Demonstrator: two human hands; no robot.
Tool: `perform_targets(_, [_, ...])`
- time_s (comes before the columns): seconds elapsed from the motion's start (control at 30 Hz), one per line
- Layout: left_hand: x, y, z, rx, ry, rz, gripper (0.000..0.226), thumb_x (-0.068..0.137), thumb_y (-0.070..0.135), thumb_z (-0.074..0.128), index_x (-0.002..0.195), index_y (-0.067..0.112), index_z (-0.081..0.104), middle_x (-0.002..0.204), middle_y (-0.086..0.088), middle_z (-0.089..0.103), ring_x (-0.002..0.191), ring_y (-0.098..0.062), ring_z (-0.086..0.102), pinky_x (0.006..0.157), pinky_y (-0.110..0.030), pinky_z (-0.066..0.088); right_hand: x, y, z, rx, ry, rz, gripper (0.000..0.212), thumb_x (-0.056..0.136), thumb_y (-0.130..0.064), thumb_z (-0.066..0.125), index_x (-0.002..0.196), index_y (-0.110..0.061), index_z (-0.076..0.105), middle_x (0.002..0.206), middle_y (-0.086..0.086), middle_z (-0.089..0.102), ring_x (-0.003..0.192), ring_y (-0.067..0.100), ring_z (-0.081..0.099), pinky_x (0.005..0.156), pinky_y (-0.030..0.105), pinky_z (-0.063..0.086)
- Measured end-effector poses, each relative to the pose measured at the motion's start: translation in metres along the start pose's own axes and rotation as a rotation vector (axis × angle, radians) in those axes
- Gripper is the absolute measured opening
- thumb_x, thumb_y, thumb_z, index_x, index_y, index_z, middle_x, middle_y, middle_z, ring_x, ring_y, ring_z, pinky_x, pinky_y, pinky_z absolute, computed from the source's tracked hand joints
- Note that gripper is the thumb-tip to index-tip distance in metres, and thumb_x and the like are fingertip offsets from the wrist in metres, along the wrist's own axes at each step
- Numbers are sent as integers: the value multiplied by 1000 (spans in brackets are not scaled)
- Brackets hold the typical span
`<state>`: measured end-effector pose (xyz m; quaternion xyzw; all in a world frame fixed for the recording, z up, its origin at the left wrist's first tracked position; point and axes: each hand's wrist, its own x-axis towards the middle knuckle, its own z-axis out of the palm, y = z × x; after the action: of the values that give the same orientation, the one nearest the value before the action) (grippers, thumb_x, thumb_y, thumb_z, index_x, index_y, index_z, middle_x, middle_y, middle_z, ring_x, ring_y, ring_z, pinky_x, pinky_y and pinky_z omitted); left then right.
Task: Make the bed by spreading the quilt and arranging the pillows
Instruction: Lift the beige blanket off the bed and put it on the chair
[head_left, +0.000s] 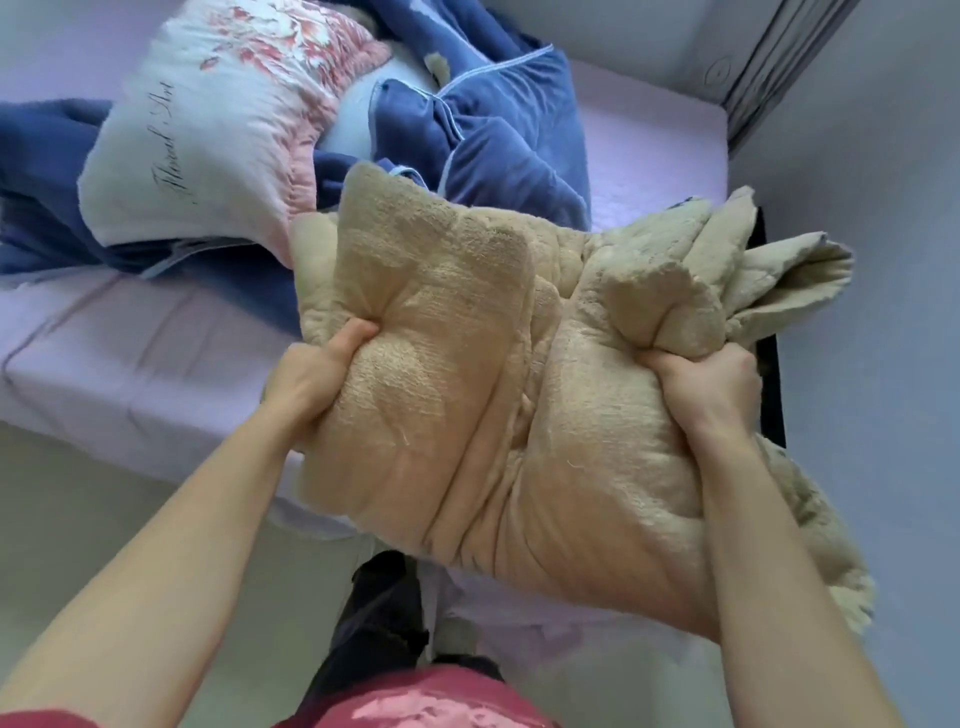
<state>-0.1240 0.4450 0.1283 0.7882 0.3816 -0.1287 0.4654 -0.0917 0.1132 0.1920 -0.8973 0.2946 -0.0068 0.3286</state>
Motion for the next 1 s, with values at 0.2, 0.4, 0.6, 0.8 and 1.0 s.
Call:
perform_targets(0.2, [-91, -7, -68, -112, 108, 42, 93, 50, 85, 57, 106, 12, 66, 105, -7, 66, 94, -28, 61, 91, -43, 48, -36, -30, -47, 46, -103, -222, 51, 63, -45, 78, 100, -11, 70, 86, 3, 62, 82, 25, 56, 73, 31, 42])
perform_targets(0.4, [-144, -55, -137, -219, 241, 6, 92, 46, 81, 64, 111, 16, 67, 111, -5, 66, 100, -26, 61, 96, -42, 48, -97, -73, -22, 42, -288, -404, 46, 55, -47, 75, 88, -15, 73, 84, 3, 71, 85, 29, 65, 78, 38, 53])
perform_targets(0.6, [-166, -139, -214, -327, 436, -112, 87, 49, 76, 65, 105, 10, 70, 110, -10, 67, 100, -28, 62, 95, -41, 48, -176, -126, 57, 19, -503, -581, 54, 57, -48, 77, 96, -11, 74, 87, 6, 70, 82, 26, 64, 74, 33, 50])
perform_targets(0.8, [-159, -238, -318, -445, 591, -258, 85, 48, 76, 66, 103, 12, 69, 106, -7, 64, 97, -29, 60, 92, -40, 47, -292, -208, 155, -8, -654, -720, 51, 57, -46, 78, 91, -10, 67, 86, 5, 67, 83, 28, 62, 75, 36, 51])
perform_targets(1.0, [-135, -328, -450, -517, 664, -370, 91, 47, 79, 64, 108, 12, 65, 108, -8, 63, 97, -30, 59, 93, -43, 47, -429, -298, 260, -9, -763, -795, 54, 52, -51, 76, 95, -19, 66, 86, 0, 68, 83, 25, 64, 73, 37, 53])
